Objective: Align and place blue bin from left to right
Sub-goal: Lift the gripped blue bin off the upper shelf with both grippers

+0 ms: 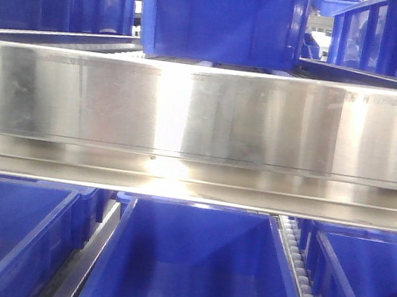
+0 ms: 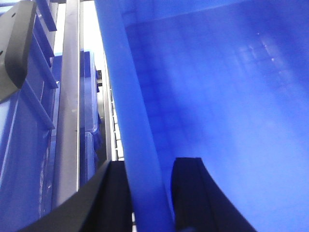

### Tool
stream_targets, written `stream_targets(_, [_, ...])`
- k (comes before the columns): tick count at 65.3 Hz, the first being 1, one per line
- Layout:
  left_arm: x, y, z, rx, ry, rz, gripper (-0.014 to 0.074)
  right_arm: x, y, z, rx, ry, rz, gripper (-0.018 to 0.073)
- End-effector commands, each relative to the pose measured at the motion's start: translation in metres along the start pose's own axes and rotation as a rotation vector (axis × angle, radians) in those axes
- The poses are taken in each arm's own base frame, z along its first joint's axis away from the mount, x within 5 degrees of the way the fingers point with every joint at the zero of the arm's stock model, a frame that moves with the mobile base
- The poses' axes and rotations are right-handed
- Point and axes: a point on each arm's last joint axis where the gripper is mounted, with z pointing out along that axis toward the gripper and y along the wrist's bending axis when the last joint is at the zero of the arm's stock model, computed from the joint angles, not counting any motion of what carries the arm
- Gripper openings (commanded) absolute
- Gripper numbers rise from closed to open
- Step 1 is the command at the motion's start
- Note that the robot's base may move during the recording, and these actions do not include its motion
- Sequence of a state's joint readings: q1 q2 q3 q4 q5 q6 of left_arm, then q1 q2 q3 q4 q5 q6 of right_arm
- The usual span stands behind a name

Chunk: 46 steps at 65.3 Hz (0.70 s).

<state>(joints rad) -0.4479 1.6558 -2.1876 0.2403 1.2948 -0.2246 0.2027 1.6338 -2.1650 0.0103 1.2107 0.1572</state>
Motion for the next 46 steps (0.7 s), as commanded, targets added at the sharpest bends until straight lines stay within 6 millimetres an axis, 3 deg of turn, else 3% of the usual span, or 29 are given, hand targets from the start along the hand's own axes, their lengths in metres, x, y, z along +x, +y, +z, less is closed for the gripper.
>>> stream_targets(1, [-0.0072,-0.0060,-0.0144,0.059,-0.097,0.023,-0.0013,-0.0159,0.0050,-0.0148,-0.030,-0.176,-0.027,-0.0081])
stream_targets(28, [-0.0073,-0.0058,-0.0144,0.058,-0.097,0.023,-0.0013,-0.0159,0.0050,-0.0138,-0.030,-0.174,-0.027,-0.0081])
stream_targets(46, [-0.0153,-0.0076,-0.0157,0.077,-0.186,0.022,-0.0013,-0.0159,0.0050,-0.0138,-0.030,-0.174,-0.027,-0.0081])
